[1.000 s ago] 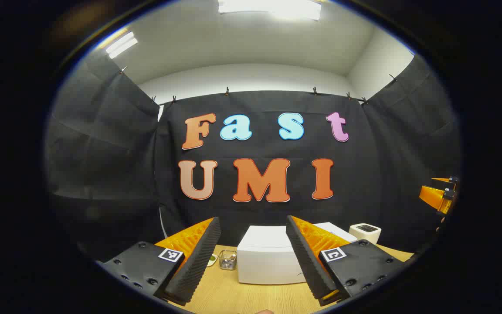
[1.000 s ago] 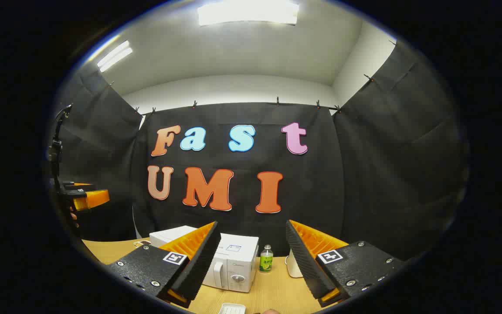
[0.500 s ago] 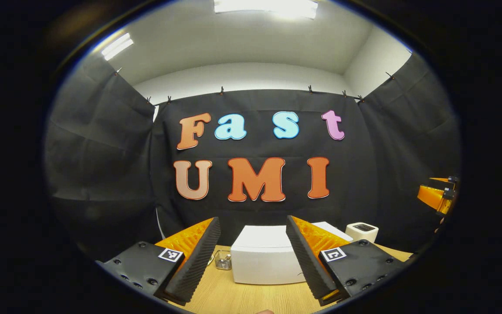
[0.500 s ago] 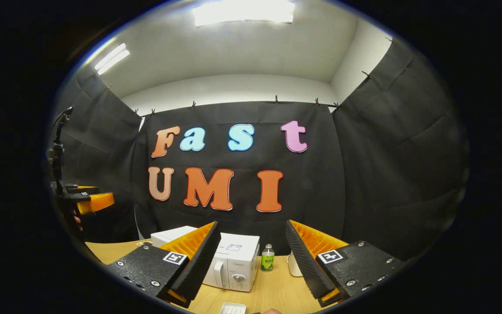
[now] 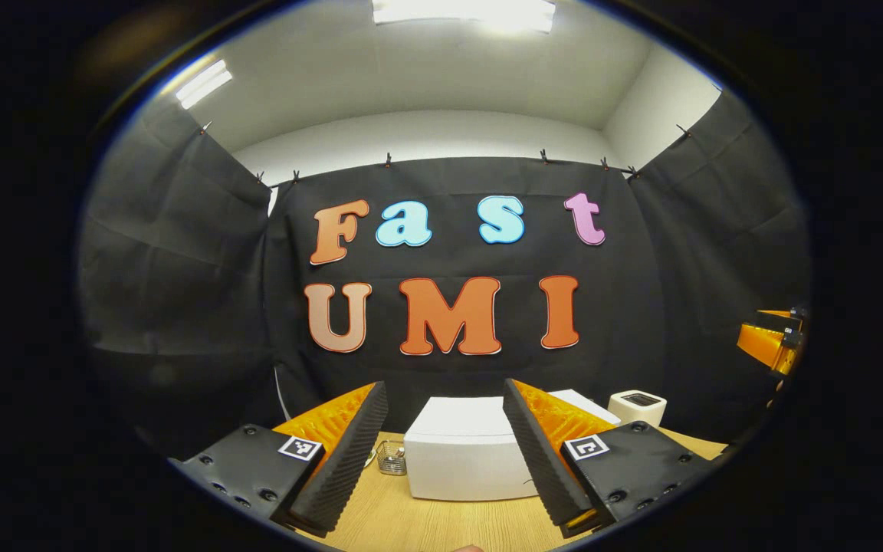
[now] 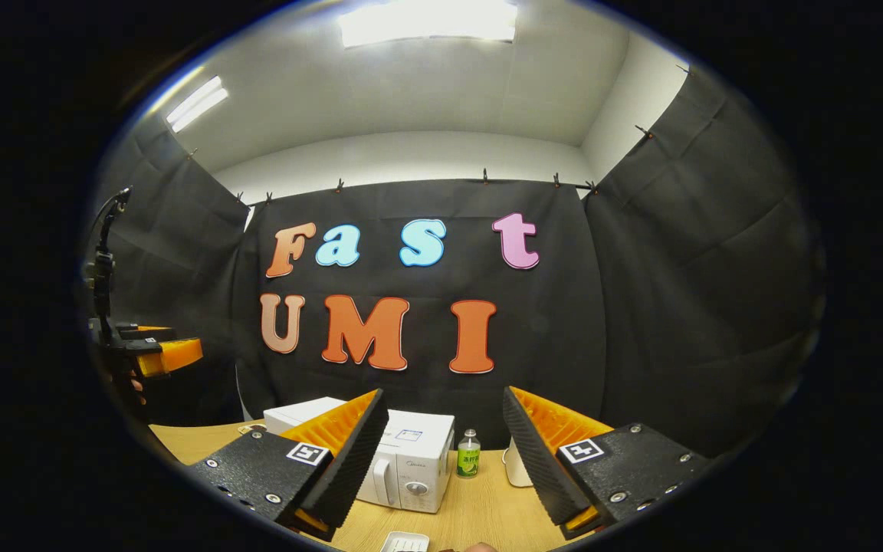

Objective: Open the microwave oven with the left hand, put the food in, and close the microwave oven.

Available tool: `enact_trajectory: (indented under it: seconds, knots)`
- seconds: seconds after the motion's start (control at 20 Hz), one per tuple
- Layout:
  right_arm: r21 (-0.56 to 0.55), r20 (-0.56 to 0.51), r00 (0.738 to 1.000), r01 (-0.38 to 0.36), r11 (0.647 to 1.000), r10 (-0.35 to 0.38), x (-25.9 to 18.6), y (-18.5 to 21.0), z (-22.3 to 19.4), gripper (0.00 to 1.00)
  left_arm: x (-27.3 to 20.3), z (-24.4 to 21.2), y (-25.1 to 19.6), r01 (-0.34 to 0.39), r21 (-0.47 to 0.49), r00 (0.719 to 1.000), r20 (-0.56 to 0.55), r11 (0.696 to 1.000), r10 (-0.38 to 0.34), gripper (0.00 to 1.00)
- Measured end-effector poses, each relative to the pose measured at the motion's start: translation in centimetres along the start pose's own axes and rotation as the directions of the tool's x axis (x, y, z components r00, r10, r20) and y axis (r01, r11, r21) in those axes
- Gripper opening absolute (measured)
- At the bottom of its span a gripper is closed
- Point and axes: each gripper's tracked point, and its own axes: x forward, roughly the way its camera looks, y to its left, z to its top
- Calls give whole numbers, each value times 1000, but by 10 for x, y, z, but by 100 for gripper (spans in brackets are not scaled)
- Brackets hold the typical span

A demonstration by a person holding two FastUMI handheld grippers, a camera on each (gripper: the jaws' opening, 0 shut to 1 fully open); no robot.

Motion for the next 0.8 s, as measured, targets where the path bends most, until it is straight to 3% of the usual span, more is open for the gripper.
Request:
enact_trajectory:
  seconds: [0.8]
  knots:
    - [-5, -33, 999, 8, 1000, -8, 1, -11, -20, 94, 3, -8, -21, 22, 3, 1000, 22, 1000, -22, 98]
